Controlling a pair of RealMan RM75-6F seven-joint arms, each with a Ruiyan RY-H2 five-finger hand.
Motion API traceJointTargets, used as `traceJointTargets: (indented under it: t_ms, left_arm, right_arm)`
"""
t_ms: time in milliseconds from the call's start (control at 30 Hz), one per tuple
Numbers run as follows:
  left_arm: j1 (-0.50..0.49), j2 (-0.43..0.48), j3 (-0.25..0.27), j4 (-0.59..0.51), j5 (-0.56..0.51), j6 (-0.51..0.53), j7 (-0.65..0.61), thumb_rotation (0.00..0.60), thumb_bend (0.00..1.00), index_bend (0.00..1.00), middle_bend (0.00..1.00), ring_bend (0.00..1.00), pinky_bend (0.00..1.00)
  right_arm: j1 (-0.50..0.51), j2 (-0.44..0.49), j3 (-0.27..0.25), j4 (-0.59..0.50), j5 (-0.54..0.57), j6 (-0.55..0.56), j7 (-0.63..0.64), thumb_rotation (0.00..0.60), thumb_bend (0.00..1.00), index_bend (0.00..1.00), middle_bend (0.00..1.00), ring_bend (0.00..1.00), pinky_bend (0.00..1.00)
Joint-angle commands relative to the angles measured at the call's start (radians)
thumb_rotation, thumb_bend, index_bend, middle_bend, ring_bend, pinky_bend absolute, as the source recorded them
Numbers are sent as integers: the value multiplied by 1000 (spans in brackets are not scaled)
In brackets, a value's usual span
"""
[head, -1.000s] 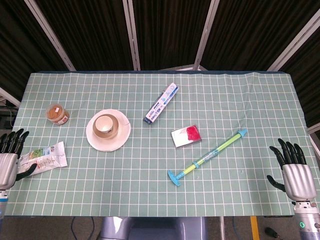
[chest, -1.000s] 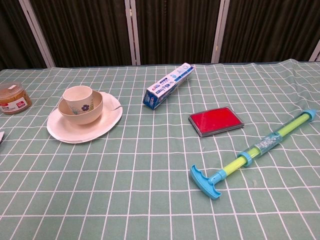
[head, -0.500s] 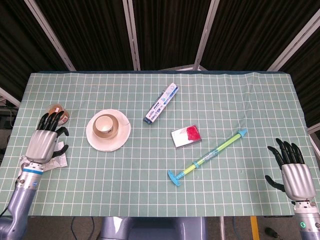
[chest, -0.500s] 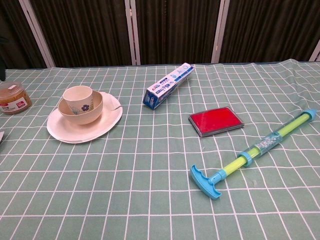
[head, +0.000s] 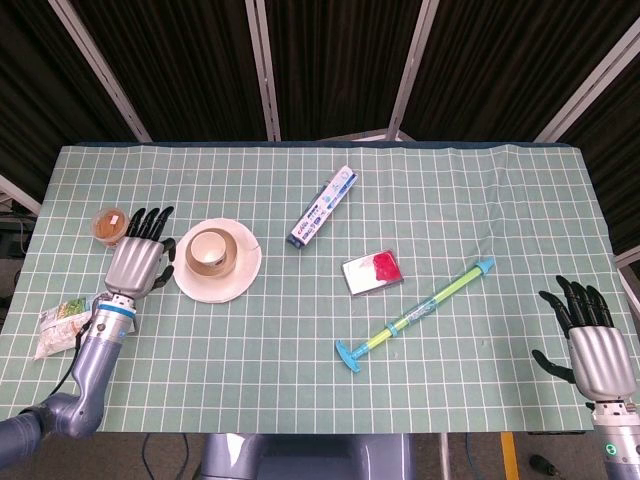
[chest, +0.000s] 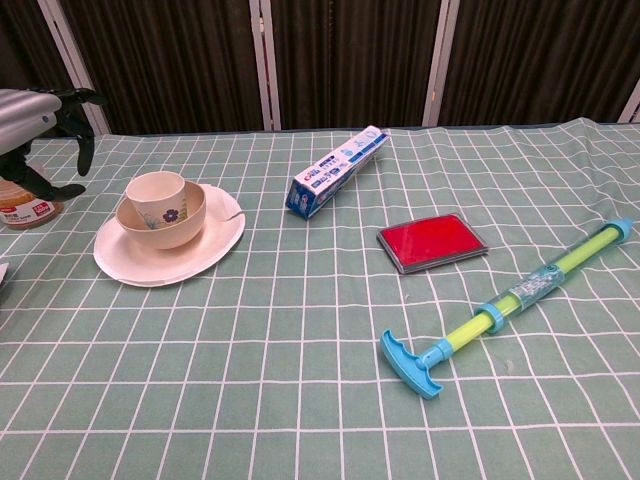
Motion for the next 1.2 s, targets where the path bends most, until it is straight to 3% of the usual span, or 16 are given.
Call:
traceJointTargets:
  t_ms: [33, 200, 667, 933, 1200]
  left_arm:
    - [-25, -30, -5, 34, -30, -31, 7, 600, 376, 535, 0, 0, 0]
    - [-50, -58, -1, 76, -70, -76, 7, 600, 378, 439, 0, 0, 0]
    - [-111, -137, 12, 184, -57, -89, -28, 600, 380, 439, 0, 0, 0]
    - [-124, -146, 20, 189, -19, -59, -51, 600, 379, 483, 0, 0, 0]
    - [-143, -167, 27, 212, -76, -101, 5, 600, 380, 533, 0, 0, 0]
  right_arm:
    - [0, 3, 1, 1, 3, -1, 16, 600, 83, 156, 0, 0, 0]
    - [0, 7, 4, 5, 10, -5, 41, 600, 83, 156, 0, 0, 0]
    - [7, 2, 7, 16, 24, -23, 59, 600, 84, 156, 0, 0, 0]
    - [8, 0, 7, 20, 27, -26, 62, 600, 84, 155, 0, 0, 0]
    - [7, 8, 9, 13, 27, -24, 90, 600, 84, 156, 0, 0, 0]
